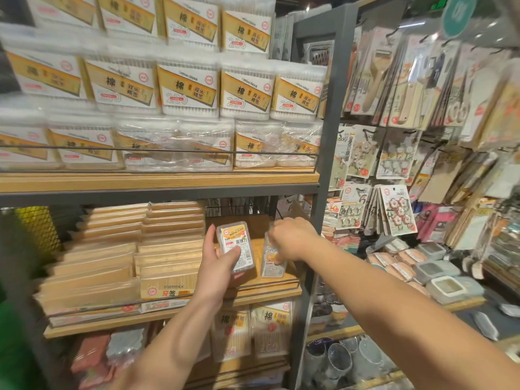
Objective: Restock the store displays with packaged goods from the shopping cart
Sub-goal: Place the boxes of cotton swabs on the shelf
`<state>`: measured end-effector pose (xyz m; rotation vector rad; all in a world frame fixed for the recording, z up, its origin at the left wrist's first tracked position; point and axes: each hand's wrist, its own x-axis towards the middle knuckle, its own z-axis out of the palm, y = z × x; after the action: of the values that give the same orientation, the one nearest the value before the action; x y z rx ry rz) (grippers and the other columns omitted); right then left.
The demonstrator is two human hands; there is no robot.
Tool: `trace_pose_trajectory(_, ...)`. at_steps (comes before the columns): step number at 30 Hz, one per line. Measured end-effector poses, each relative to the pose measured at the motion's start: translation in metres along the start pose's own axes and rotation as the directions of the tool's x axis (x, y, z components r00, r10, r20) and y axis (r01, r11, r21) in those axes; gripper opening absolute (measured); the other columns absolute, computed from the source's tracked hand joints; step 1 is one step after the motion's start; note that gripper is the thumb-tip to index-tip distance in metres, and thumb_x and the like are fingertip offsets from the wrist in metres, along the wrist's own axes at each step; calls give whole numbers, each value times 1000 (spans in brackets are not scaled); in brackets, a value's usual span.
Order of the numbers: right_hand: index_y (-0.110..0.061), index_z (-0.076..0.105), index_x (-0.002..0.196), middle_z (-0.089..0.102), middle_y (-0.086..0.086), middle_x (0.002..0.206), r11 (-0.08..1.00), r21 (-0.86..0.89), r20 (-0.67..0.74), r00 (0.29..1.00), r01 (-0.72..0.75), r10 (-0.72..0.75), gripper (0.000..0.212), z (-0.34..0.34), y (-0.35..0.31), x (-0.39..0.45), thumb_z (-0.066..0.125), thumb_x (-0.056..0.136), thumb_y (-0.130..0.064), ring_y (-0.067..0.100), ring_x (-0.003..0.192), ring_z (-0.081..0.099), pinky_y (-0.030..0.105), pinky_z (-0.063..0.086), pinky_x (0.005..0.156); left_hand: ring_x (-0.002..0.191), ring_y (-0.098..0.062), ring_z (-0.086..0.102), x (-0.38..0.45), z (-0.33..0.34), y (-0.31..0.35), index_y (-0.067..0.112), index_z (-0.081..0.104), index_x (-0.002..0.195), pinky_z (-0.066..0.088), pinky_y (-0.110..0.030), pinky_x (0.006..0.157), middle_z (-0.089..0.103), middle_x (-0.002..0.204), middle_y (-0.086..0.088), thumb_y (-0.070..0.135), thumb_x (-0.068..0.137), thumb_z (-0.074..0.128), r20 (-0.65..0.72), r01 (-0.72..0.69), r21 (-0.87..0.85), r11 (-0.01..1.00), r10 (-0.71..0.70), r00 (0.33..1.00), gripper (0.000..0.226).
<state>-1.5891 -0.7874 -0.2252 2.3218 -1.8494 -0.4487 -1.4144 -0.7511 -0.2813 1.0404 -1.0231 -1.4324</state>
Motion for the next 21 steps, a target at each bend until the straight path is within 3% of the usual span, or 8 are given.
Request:
trace_pose_trajectory(5,-19,62,121,60,1,117,998,56,69,998,-18,14,55,-10,-1,-2,79,77,-47,26,109,57,37,49,87,93,-19,70,9,-3,15,30,34,142,58,-34,74,68,107,4,9,99,53,16,-80,67,995,79,997,52)
trace_pose_trajectory(8,-17,59,124,60,3,117,985,166,152,988,-37,11,52,-21,3,-4,81,79,-32,24,99,56,35,50,85,90,-22,70,19,-8,23,24,42,130,58,-37,72,69,105,-2,11,97,57,28,-52,122,991,49,998,39)
trace_pose_trajectory(11,-18,59,124,61,4,122,948,315,76,997,-47,24,39,-33,11,-8,69,87,-14,22,101,58,33,50,85,91,-25,72,26,-17,24,16,52,127,59,-44,80,70,111,-9,16,95,62,59,-39,195,980,28,998,34)
trace_pose_trajectory(13,-19,60,126,61,1,125,881,472,-20,998,-39,55,35,-39,17,-11,65,92,-17,20,111,59,32,49,94,90,-23,73,28,-21,24,17,56,126,60,-43,80,72,109,-7,19,95,63,91,-49,199,979,32,995,32)
trace_pose_trajectory(16,-19,62,128,65,-1,124,706,708,-86,992,-7,96,34,-45,18,-15,61,96,-29,16,110,61,31,49,96,85,-16,74,26,-16,23,25,62,117,59,-33,73,76,100,0,19,96,61,173,-70,183,981,38,984,22)
trace_pose_trajectory(18,-19,64,127,66,-2,123,610,793,-84,993,14,87,34,-47,15,-15,59,97,-35,14,109,62,33,51,96,84,-13,74,23,-10,23,30,63,112,59,-28,71,77,97,5,18,96,59,235,-80,170,982,38,971,20)
trace_pose_trajectory(21,-26,64,117,67,-8,111,525,851,-64,997,30,48,25,-42,14,-15,65,93,-35,14,105,64,34,53,93,91,-18,73,21,-2,21,26,63,121,59,-33,79,75,105,-1,14,97,58,301,-71,147,987,24,953,28)
